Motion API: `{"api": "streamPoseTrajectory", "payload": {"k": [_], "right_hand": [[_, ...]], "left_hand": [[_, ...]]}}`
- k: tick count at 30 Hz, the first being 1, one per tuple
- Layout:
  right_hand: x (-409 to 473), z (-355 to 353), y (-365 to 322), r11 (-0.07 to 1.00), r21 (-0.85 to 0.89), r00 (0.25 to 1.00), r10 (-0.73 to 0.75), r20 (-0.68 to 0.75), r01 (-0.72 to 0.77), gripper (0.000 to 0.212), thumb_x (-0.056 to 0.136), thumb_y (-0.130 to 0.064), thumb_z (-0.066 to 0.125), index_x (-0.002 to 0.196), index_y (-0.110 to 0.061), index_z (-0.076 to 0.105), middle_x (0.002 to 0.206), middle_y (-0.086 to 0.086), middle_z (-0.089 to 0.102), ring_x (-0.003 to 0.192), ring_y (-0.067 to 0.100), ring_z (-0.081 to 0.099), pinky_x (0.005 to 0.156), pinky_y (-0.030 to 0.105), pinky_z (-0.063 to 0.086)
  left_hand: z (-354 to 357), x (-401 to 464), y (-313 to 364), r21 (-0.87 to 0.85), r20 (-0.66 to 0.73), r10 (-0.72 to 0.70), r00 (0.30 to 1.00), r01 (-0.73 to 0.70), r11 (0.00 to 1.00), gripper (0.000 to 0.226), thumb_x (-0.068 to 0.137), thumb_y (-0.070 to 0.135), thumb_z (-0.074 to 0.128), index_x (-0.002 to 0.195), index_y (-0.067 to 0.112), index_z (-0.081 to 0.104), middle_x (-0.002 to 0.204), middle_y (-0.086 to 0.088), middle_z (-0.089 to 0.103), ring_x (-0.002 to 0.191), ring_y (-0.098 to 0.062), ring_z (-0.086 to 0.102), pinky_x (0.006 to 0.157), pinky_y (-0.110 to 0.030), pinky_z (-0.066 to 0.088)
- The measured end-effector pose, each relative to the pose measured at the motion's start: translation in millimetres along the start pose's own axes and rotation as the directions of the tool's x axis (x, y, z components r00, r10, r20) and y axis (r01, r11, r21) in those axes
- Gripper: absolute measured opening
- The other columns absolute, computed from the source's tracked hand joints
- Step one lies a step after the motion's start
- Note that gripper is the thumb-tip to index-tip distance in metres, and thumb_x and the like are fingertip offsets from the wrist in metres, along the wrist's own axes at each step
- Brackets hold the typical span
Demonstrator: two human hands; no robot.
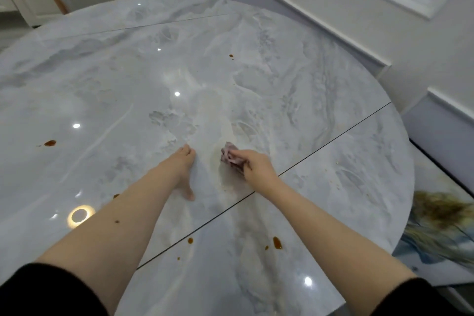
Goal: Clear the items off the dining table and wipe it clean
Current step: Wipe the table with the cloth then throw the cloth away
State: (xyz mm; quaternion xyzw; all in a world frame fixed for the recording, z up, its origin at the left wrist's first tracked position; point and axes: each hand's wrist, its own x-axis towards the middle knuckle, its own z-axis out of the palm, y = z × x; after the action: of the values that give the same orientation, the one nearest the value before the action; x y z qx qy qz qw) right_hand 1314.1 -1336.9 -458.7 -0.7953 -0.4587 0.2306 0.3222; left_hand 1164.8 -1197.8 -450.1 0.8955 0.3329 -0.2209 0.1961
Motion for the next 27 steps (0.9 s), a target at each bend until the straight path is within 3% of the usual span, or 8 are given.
{"api": "streamPoseTrajectory", "payload": {"k": [2, 6, 11, 14, 19, 21, 25, 27], "right_hand": [[18.2, -16.2, 1.1, 0.989, 0.121, 0.987, 0.101, -0.124, -0.086, 0.041, 0.089, 0.004, 0.041, 0.121, -0.009, 0.063, 0.125, 0.012, 0.062, 0.118, 0.026, 0.055, 0.104, 0.033, 0.042], [43.4, -42.9, 0.9, 0.932, 0.287, 0.938, 0.285, -0.199, -0.222, 0.031, 0.093, -0.006, 0.047, 0.121, -0.006, 0.062, 0.124, 0.009, 0.062, 0.117, 0.021, 0.056, 0.092, 0.012, 0.037], [100.4, -61.4, -0.1, 0.893, 0.375, 0.925, 0.334, -0.183, -0.248, 0.031, 0.092, -0.009, 0.047, 0.119, -0.009, 0.063, 0.114, 0.012, 0.067, 0.109, 0.024, 0.061, 0.102, 0.034, 0.045], [137.9, -69.7, 2.1, 0.890, 0.379, 0.921, 0.340, -0.187, -0.252, 0.032, 0.091, -0.006, 0.046, 0.119, -0.010, 0.062, 0.114, 0.012, 0.066, 0.109, 0.025, 0.061, 0.100, 0.034, 0.047], [192.4, -87.3, 14.9, 0.922, 0.318, 0.917, 0.307, -0.255, -0.221, 0.026, 0.095, -0.008, 0.043, 0.119, -0.007, 0.052, 0.107, 0.010, 0.058, 0.088, 0.021, 0.054, 0.066, 0.021, 0.041], [205.0, -85.2, 24.7, 0.937, 0.274, 0.914, 0.295, -0.280, -0.218, 0.025, 0.096, -0.009, 0.041, 0.118, -0.005, 0.051, 0.109, 0.013, 0.059, 0.087, 0.022, 0.054, 0.069, 0.022, 0.040], [216.3, -51.0, 51.4, 0.966, 0.142, 0.906, 0.254, -0.338, -0.218, 0.033, 0.096, -0.007, 0.040, 0.125, -0.007, 0.057, 0.128, 0.012, 0.058, 0.119, 0.027, 0.053, 0.095, 0.025, 0.038], [225.4, -33.0, 64.9, 0.973, 0.121, 0.910, 0.226, -0.349, -0.195, 0.033, 0.094, -0.007, 0.044, 0.122, -0.014, 0.059, 0.130, 0.004, 0.055, 0.122, 0.022, 0.051, 0.100, 0.030, 0.039]], "left_hand": [[0.6, 1.9, -2.0, -0.046, -0.044, 0.025, 0.999, -0.027, 0.999, 0.113, 0.067, 0.036, 0.081, 0.148, 0.003, 0.009, 0.157, -0.009, 0.006, 0.145, -0.021, 0.011, 0.117, -0.030, 0.017], [-8.3, 11.7, -0.2, -0.070, -0.126, 0.031, 0.992, -0.040, 0.997, 0.099, 0.078, 0.037, 0.072, 0.149, 0.004, 0.010, 0.157, -0.010, 0.007, 0.145, -0.021, 0.012, 0.117, -0.029, 0.017], [-40.5, 53.1, 5.4, -0.094, -0.190, 0.007, 0.982, -0.025, 0.995, 0.091, 0.083, 0.041, 0.065, 0.148, 0.005, 0.013, 0.157, -0.010, 0.011, 0.143, -0.025, 0.019, 0.115, -0.033, 0.022], [-57.8, 78.3, 3.9, -0.103, -0.208, -0.043, 0.977, 0.022, 0.994, 0.090, 0.085, 0.043, 0.062, 0.148, 0.004, 0.011, 0.157, -0.012, 0.008, 0.145, -0.024, 0.014, 0.117, -0.032, 0.018], [-80.5, 118.0, -4.3, -0.137, -0.209, -0.125, 0.970, 0.098, 0.986, 0.094, 0.084, 0.045, 0.062, 0.148, 0.001, 0.009, 0.157, -0.015, 0.005, 0.145, -0.026, 0.009, 0.118, -0.033, 0.014], [-85.5, 129.9, -9.6, -0.143, -0.213, -0.158, 0.964, 0.129, 0.981, 0.097, 0.084, 0.047, 0.062, 0.147, -0.001, 0.007, 0.157, -0.018, 0.004, 0.146, -0.028, 0.007, 0.119, -0.033, 0.011], [-92.4, 155.9, -19.3, -0.194, -0.239, -0.206, 0.949, 0.161, 0.968, 0.099, 0.083, 0.047, 0.063, 0.147, -0.003, 0.006, 0.156, -0.018, 0.003, 0.146, -0.028, 0.004, 0.119, -0.034, 0.010], [-98.7, 170.2, -20.3, -0.202, -0.230, -0.196, 0.953, 0.150, 0.968, 0.103, 0.082, 0.048, 0.064, 0.148, -0.001, 0.003, 0.157, -0.016, -0.002, 0.146, -0.027, 0.000, 0.118, -0.032, 0.007]]}}
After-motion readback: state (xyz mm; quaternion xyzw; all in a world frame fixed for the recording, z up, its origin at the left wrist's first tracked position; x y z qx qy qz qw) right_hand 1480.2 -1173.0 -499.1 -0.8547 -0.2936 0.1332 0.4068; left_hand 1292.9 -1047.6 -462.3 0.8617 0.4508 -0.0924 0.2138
